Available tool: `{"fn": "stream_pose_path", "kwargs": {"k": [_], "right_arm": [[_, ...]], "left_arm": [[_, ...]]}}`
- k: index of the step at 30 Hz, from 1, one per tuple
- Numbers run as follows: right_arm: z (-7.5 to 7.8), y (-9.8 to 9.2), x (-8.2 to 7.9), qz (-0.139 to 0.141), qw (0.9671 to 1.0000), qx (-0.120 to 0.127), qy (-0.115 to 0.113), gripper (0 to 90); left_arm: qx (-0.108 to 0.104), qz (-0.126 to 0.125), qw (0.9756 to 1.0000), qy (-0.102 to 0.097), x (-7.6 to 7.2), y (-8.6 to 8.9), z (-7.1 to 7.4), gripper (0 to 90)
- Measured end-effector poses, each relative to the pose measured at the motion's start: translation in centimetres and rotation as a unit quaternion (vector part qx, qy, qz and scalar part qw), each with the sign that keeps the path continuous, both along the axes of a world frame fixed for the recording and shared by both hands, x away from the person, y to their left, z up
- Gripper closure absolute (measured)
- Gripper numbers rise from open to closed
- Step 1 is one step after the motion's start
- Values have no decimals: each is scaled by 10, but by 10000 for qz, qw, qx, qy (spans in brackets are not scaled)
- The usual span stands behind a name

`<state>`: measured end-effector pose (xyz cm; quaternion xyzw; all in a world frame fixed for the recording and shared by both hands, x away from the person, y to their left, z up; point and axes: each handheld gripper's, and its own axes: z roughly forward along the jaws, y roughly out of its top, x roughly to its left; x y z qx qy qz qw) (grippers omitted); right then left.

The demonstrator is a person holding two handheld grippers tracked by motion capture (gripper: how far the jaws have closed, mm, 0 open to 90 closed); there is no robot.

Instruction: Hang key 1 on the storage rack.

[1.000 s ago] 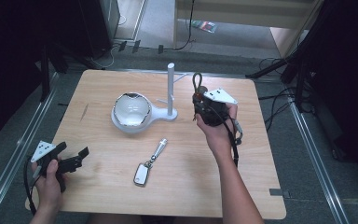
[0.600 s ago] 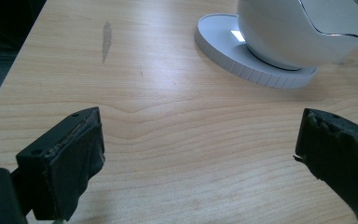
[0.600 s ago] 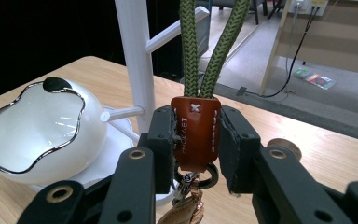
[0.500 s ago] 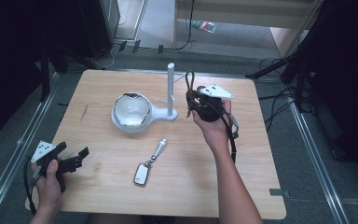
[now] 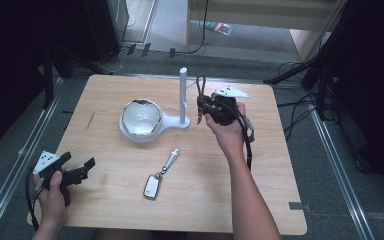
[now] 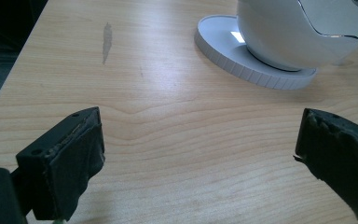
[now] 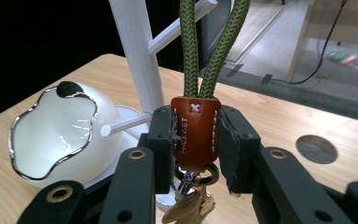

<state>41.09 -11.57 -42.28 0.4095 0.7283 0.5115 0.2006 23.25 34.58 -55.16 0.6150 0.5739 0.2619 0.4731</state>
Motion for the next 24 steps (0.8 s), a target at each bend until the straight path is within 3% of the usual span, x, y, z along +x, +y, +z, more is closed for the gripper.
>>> {"fn": "stream_pose_path", "kwargs": {"k": [13, 24], "right_arm": [[3, 5, 9, 215, 9990, 247, 294, 691], [-3, 10, 10, 336, 9982, 125, 471, 688]], "left_arm": [[13, -7, 10000, 2, 0, 0, 0, 17], [-2, -4, 10000, -6, 0, 0, 0, 17]]}}
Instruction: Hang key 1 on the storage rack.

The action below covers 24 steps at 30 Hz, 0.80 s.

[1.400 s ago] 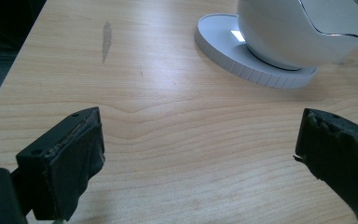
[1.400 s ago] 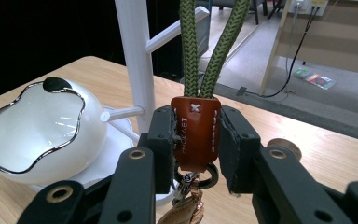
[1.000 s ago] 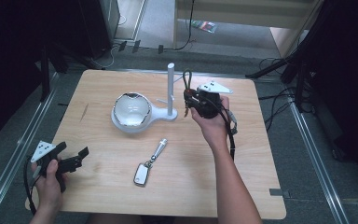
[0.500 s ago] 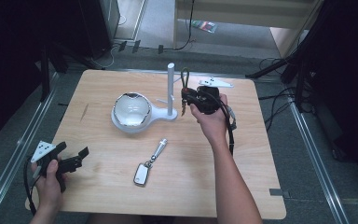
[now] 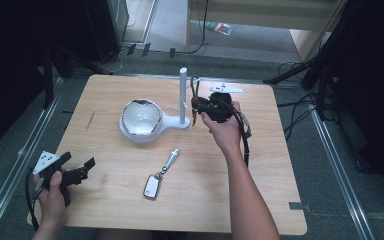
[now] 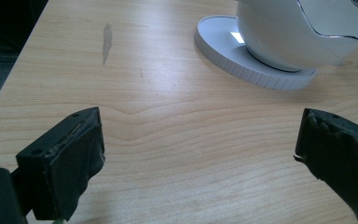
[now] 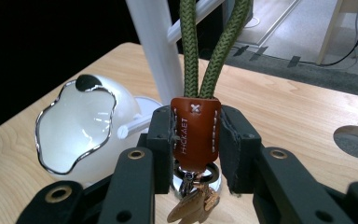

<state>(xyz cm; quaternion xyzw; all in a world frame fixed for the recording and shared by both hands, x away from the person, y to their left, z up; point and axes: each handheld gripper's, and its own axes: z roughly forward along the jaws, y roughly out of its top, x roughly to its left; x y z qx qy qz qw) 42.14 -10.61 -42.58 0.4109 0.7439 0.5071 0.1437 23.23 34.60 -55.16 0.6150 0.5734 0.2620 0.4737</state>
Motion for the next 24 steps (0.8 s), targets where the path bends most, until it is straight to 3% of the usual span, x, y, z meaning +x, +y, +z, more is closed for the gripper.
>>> {"fn": "stream_pose_path", "kwargs": {"k": [7, 10, 14, 24], "right_arm": [[-7, 5, -2, 40, 9999, -144, 44, 675], [-9, 6, -4, -42, 9998, -175, -22, 608], [-6, 6, -8, -135, 9996, -220, -76, 585], [3, 13, -27, -211, 9973, -680, -150, 556]], "left_arm": [[1, 1, 10000, -1, 0, 0, 0, 17], [2, 0, 10000, 1, 0, 0, 0, 17], [2, 0, 10000, 2, 0, 0, 0, 17], [11, 11, 10000, 7, 0, 0, 0, 17]]}}
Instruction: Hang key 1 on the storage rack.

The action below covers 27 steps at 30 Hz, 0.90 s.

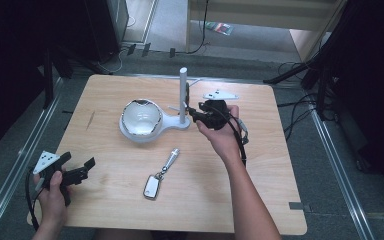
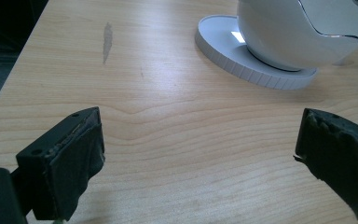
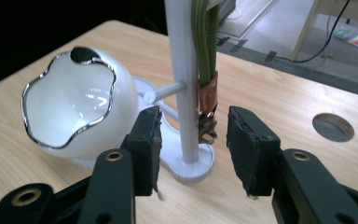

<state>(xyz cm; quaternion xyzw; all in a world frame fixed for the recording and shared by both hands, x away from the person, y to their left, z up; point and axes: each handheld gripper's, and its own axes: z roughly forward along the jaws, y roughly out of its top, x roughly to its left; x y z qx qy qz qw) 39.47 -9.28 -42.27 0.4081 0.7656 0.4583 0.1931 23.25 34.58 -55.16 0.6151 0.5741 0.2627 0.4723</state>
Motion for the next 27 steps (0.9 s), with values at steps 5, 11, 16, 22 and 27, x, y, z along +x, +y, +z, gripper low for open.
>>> {"fn": "stream_pose_path", "kwargs": {"k": [5, 11, 16, 22, 27], "right_arm": [[-1, 4, -9, -46, 9997, -165, 149, 530], [-8, 6, -18, -131, 9985, -256, 457, 527], [-13, 7, -25, -239, 9965, -278, 753, 531], [-20, 13, -34, -331, 9927, -452, 1070, 507], [-28, 23, -38, -495, 9864, -788, 1356, 361]], "left_arm": [[6, -5, 10000, 11, 0, 0, 0, 17], [20, -7, 10000, 8, 0, 0, 0, 17], [37, -11, 10000, 6, 0, 0, 0, 17], [23, -7, 10000, -5, 0, 0, 0, 17], [37, -14, 10000, 3, 0, 0, 0, 17]]}}
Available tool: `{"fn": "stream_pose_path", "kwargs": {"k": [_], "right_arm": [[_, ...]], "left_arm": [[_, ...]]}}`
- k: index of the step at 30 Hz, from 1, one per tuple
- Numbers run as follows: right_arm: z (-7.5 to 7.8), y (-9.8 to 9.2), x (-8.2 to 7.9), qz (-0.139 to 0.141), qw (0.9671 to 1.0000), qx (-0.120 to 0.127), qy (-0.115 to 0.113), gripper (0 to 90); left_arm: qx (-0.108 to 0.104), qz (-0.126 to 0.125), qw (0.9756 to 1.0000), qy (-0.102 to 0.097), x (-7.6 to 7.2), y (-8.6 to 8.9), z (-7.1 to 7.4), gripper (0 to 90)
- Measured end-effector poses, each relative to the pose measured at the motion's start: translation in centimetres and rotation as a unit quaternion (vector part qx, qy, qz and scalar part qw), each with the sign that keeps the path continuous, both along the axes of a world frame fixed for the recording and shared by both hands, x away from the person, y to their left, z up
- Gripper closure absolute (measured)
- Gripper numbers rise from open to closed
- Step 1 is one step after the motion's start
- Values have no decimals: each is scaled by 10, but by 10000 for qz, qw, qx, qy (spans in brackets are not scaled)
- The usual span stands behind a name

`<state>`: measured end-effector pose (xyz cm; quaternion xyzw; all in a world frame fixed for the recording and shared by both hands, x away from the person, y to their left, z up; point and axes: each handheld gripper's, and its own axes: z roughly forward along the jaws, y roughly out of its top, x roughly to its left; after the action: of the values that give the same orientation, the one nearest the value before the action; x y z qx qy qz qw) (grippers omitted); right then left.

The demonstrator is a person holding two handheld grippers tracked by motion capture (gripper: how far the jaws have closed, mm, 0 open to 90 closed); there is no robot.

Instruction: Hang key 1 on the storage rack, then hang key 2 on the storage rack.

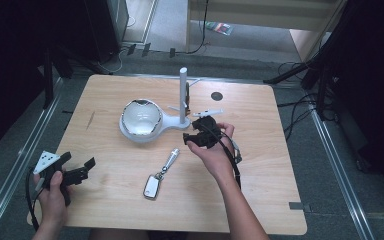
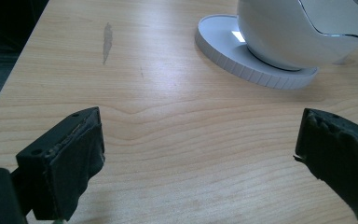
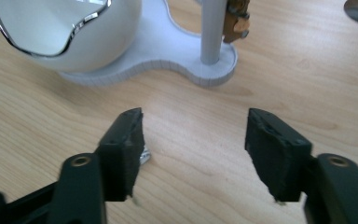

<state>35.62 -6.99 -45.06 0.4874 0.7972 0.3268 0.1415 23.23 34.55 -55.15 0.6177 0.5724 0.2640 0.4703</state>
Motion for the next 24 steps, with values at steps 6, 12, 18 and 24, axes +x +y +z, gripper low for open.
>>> {"fn": "stream_pose_path", "kwargs": {"k": [6, 12, 18, 24], "right_arm": [[-8, 13, -6, -183, 9992, -330, 151, 223], [-16, 25, -10, -427, 9953, -545, 674, 121], [-28, 33, -16, -507, 9929, -631, 877, 44], [-38, 39, -18, -589, 9903, -658, 1073, 48]], "left_arm": [[0, 1, 10000, 2, 0, 0, 0, 17], [10, -4, 10000, 6, 0, 0, 0, 17], [-23, 13, 10000, -5, 0, 0, 0, 17], [-31, 15, 10000, -1, 0, 0, 0, 17]]}}
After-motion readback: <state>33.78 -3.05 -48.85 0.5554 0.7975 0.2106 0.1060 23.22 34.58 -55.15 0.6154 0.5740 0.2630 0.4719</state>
